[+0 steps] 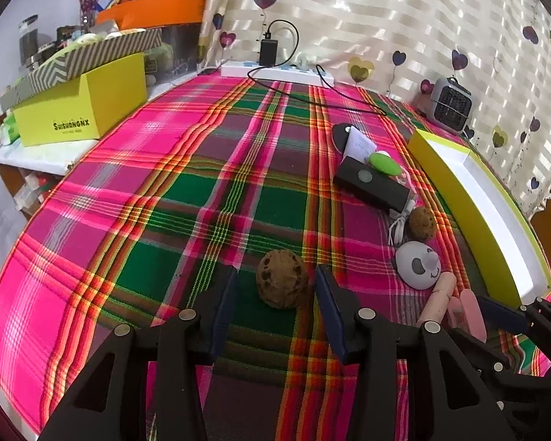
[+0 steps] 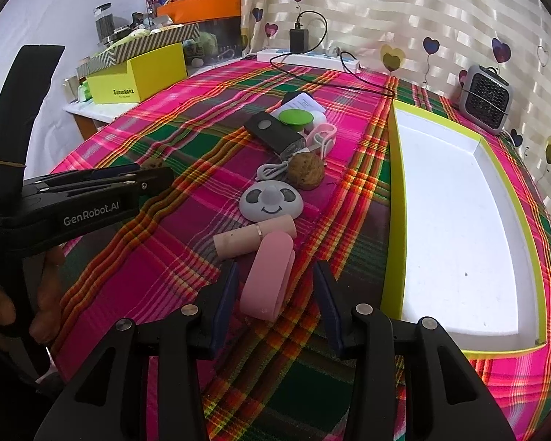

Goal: Organize objects
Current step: 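Grasp the brown walnut with the left gripper while the right gripper grasps the pink case, then lift and carry the walnut and pink case toward the white tray with both grippers, then lower both held items into the white tray and open both grippers, then withdraw both grippers from the tray back toward the remaining items, then grasp the beige cylinder with the left gripper while the right gripper grasps the panda-face disc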

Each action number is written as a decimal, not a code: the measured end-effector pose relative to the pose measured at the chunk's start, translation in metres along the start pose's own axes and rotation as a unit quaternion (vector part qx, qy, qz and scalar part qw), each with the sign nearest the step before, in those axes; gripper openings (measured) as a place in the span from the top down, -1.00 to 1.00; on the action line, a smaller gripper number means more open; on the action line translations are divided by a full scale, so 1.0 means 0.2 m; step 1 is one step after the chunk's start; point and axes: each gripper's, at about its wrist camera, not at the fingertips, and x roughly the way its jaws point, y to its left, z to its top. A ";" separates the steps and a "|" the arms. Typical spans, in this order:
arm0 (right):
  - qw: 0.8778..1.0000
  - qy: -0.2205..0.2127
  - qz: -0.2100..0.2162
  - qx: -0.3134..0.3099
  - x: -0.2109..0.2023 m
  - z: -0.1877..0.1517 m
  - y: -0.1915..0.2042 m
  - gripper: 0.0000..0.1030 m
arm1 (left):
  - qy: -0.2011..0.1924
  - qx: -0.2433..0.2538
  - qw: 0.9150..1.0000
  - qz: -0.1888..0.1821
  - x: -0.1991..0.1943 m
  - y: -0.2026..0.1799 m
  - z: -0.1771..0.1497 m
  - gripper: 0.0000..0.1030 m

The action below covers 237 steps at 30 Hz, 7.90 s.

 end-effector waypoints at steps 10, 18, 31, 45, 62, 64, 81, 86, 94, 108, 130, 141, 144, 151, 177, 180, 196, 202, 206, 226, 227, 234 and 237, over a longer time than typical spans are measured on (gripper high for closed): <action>1.000 0.006 -0.007 0.010 0.01 0.00 -0.03 0.64 | 0.008 0.015 1.000 0.008 0.02 -0.03 0.00 0.37; 1.000 -0.007 -0.001 0.015 -0.02 -0.01 -0.05 0.64 | 0.007 0.009 1.000 0.008 0.01 -0.03 0.00 0.46; 0.999 -0.045 0.008 0.023 -0.11 0.02 -0.11 0.64 | -0.020 0.012 1.000 0.003 -0.07 -0.11 0.03 0.47; 0.997 -0.069 0.004 0.036 -0.17 0.04 -0.22 0.64 | -0.041 0.043 0.998 -0.037 -0.11 -0.31 0.10 0.46; 0.992 -0.090 -0.030 0.080 -0.23 0.03 -0.49 0.64 | -0.044 0.120 0.980 -0.150 -0.09 -0.76 0.18 0.46; 0.991 -0.091 -0.035 0.088 -0.24 0.02 -0.54 0.64 | -0.043 0.131 0.976 -0.167 -0.09 -0.82 0.18 0.46; 0.988 -0.071 -0.070 0.116 -0.17 0.00 -0.75 0.64 | 0.005 0.170 0.962 -0.213 0.05 -1.05 0.19 0.46; 0.989 -0.052 -0.074 0.116 -0.13 0.00 -0.77 0.64 | 0.017 0.170 0.963 -0.210 0.09 -1.06 0.18 0.46; 0.989 -0.021 -0.089 0.114 -0.07 0.01 -0.79 0.64 | 0.038 0.170 0.964 -0.198 0.16 -1.07 0.17 0.46; 0.988 0.000 -0.098 0.116 -0.04 0.00 -0.82 0.63 | 0.044 0.182 0.965 -0.182 0.18 -1.09 0.17 0.46; 0.986 -0.050 -0.102 0.124 -0.20 0.01 -0.80 0.38 | 0.000 0.152 0.964 -0.218 0.04 -0.98 0.18 0.28; 0.990 -0.079 -0.058 0.105 -0.22 0.04 -0.63 0.38 | -0.036 0.098 0.975 -0.194 -0.07 -0.71 0.13 0.28; 0.991 -0.080 -0.045 0.096 -0.21 0.05 -0.56 0.38 | -0.042 0.085 0.978 -0.186 -0.09 -0.64 0.11 0.28; 0.994 -0.086 -0.019 0.070 -0.22 0.05 -0.44 0.38 | -0.050 0.063 0.985 -0.153 -0.13 -0.49 0.06 0.28; 0.995 -0.083 -0.002 0.052 -0.20 0.05 -0.37 0.38 | 0.027 0.103 0.985 -0.136 -0.01 -0.46 -0.09 0.21; 0.995 -0.085 -0.002 0.053 -0.20 0.06 -0.38 0.38 | 0.027 0.107 0.986 -0.125 -0.01 -0.46 -0.09 0.39; 0.996 -0.080 0.036 0.030 -0.15 0.10 -0.25 0.37 | 0.010 0.083 0.990 -0.117 -0.08 -0.32 -0.09 0.71; 0.996 -0.067 0.058 0.022 -0.07 0.14 -0.16 0.20 | -0.018 0.042 0.995 -0.088 -0.11 -0.17 -0.04 0.71; 0.996 -0.048 0.068 0.014 0.01 0.17 -0.08 0.20 | -0.023 0.021 0.997 -0.076 -0.09 -0.08 -0.02 0.71; 0.999 0.022 0.030 -0.025 0.26 0.27 0.08 -0.09 | -0.011 -0.009 0.994 -0.109 0.00 0.08 0.05 0.71; 0.999 0.023 0.026 -0.026 0.27 0.28 0.09 -0.09 | -0.011 -0.010 0.994 -0.110 0.00 0.08 0.05 0.71; 0.999 0.024 0.017 -0.027 0.27 0.29 0.08 -0.03 | -0.006 -0.006 0.994 -0.112 0.01 0.07 0.05 0.71; 0.999 0.023 0.020 -0.026 0.28 0.29 0.08 0.06 | -0.007 -0.003 0.994 -0.111 0.00 0.07 0.05 0.71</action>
